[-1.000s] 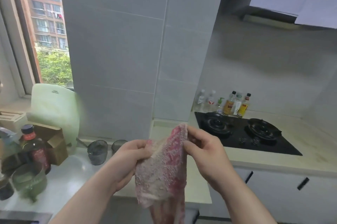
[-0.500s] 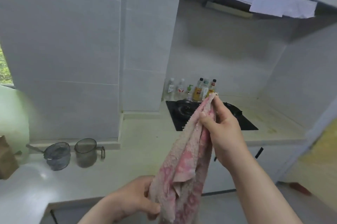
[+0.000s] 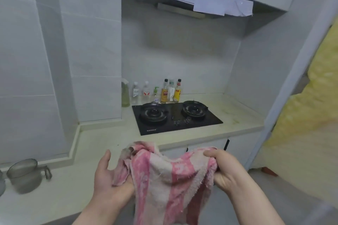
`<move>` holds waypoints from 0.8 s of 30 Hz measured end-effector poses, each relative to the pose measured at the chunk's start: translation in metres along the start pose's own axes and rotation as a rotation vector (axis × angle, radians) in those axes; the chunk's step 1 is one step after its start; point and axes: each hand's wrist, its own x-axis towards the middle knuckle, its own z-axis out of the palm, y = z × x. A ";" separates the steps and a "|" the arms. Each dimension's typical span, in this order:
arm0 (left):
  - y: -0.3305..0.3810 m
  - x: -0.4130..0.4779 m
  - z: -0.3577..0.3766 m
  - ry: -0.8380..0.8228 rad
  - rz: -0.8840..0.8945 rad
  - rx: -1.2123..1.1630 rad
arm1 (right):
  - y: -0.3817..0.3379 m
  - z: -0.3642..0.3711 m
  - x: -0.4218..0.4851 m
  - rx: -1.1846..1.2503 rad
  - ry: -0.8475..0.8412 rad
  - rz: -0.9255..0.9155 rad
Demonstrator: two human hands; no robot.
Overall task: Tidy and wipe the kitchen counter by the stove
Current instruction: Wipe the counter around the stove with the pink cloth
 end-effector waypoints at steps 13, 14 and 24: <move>-0.137 0.067 0.065 -0.052 0.042 1.180 | -0.050 -0.113 -0.011 -0.164 0.060 -0.243; -0.143 0.071 0.071 -0.070 0.055 1.271 | -0.056 -0.122 -0.011 -0.208 0.081 -0.265; -0.174 0.134 0.112 -0.033 -0.017 1.123 | -0.100 -0.203 -0.004 -0.970 0.307 -0.490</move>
